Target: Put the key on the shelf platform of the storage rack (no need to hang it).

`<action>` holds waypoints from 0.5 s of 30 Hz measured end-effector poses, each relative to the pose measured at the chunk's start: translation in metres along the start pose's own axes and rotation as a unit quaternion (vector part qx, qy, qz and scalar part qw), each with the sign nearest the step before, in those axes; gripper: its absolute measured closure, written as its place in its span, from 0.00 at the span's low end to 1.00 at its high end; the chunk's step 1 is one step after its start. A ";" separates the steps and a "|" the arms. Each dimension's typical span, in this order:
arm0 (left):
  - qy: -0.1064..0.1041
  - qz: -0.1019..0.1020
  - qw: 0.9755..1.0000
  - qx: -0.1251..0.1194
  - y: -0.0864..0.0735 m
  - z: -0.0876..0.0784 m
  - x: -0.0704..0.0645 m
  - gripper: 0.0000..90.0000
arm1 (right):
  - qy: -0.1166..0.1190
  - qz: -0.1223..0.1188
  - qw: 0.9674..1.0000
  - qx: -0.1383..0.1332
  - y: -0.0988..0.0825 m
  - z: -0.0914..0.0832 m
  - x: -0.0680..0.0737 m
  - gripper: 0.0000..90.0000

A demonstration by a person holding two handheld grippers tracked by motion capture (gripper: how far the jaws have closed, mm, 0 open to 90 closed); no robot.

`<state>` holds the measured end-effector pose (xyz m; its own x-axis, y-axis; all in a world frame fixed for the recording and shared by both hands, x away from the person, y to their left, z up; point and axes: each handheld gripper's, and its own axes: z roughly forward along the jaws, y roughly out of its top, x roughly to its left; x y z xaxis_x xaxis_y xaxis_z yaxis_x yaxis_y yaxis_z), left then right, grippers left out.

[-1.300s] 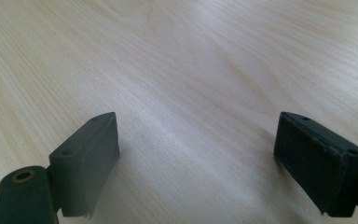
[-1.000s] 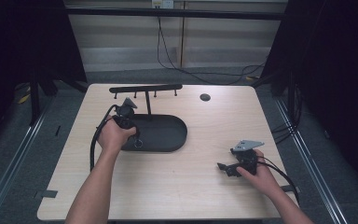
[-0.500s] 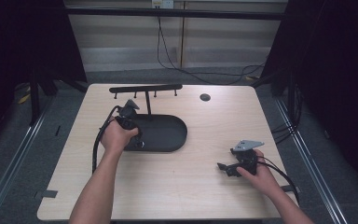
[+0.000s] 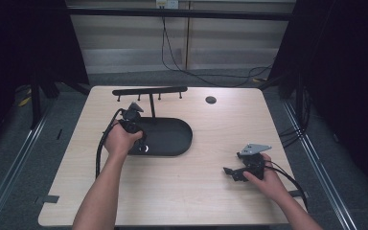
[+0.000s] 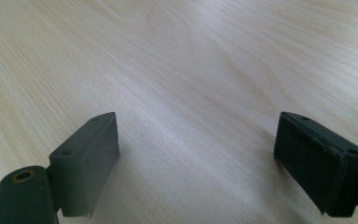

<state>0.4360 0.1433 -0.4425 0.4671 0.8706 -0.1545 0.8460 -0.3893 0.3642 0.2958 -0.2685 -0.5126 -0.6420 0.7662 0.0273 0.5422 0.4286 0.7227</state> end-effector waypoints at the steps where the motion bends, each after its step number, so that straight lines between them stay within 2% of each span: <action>1: 0.001 0.001 1.000 0.000 0.000 0.000 0.000 0.74 | -0.001 0.000 1.000 0.000 0.000 0.000 0.000 0.15; 15: -0.001 -0.003 1.000 -0.005 -0.002 -0.001 0.001 0.69 | 0.000 0.000 1.000 0.000 0.000 0.000 0.000 0.15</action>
<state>0.4347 0.1451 -0.4424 0.4617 0.8728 -0.1581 0.8468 -0.3807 0.3715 0.2958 -0.2685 -0.5127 -0.6425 0.7658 0.0274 0.5419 0.4288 0.7228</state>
